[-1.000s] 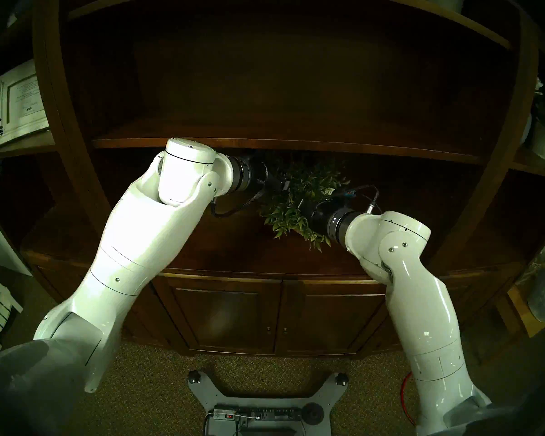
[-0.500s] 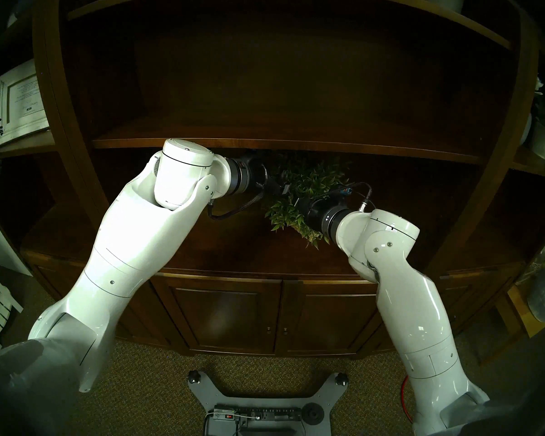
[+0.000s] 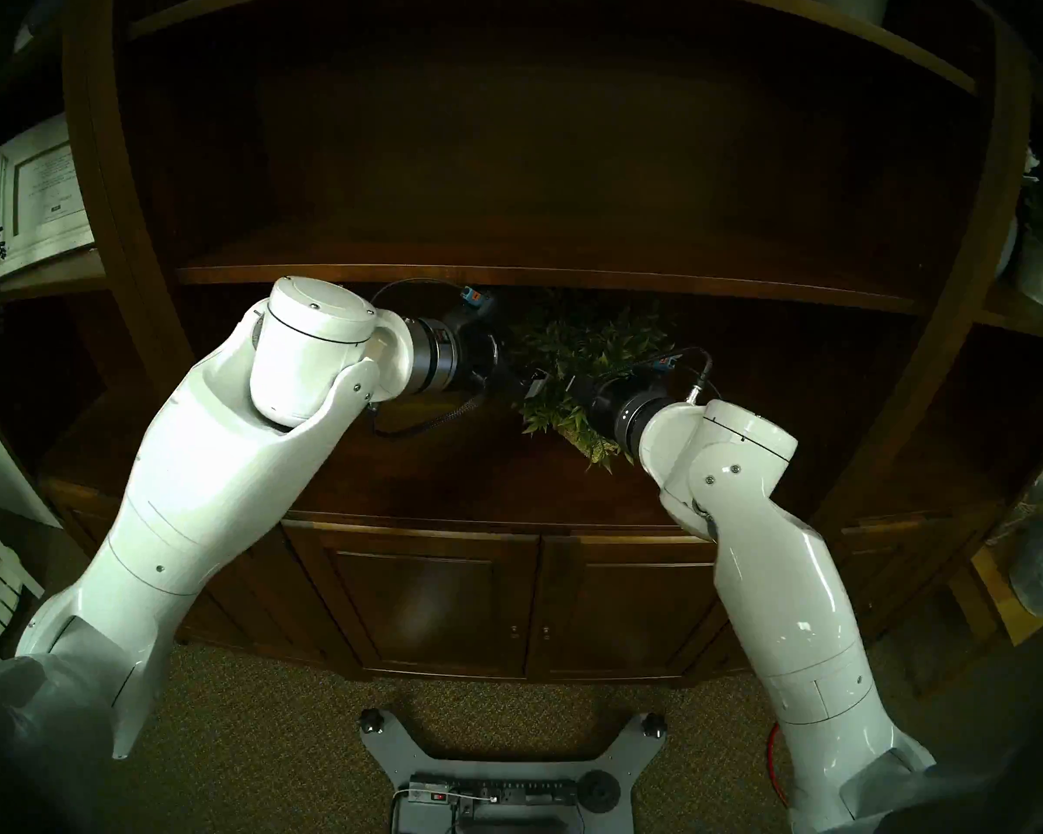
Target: Place the fake decorative plant upright
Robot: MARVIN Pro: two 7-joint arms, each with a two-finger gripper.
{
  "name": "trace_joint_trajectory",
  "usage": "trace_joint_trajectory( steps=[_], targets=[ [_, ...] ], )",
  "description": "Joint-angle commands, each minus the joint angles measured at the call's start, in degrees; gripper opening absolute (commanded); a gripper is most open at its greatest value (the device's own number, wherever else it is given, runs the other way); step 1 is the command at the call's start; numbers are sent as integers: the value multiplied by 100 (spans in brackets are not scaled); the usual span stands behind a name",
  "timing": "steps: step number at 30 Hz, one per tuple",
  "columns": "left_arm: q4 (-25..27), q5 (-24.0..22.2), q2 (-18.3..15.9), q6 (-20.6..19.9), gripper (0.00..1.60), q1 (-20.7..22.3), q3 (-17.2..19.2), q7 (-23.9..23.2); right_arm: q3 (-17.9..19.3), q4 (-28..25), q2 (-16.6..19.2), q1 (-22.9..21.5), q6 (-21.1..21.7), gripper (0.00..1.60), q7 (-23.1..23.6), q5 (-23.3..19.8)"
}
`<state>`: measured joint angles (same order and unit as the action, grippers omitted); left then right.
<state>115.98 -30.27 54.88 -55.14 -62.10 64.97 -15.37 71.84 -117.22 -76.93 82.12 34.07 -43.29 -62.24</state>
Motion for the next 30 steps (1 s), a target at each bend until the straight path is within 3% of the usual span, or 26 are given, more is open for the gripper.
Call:
trace_joint_trajectory(
  steps=[1,14,21,30],
  targets=[
    [603,-95,-580,14,160,-386,320,-134,29,-116,13,-109,-73,0,-3,96],
    [1597,-200,-1557,14,160,-1628,606,-165,51,-237,-42,-163,-214,0,-181,222],
    [1737,-236,-2093,14,160,-2308,771,18,163,-230,-151,-268,-375,0,-444,326],
    [1909,-380,-2392,151,160,-2988,1189,330,288,-379,-186,-355,-469,0,-732,442]
  ],
)
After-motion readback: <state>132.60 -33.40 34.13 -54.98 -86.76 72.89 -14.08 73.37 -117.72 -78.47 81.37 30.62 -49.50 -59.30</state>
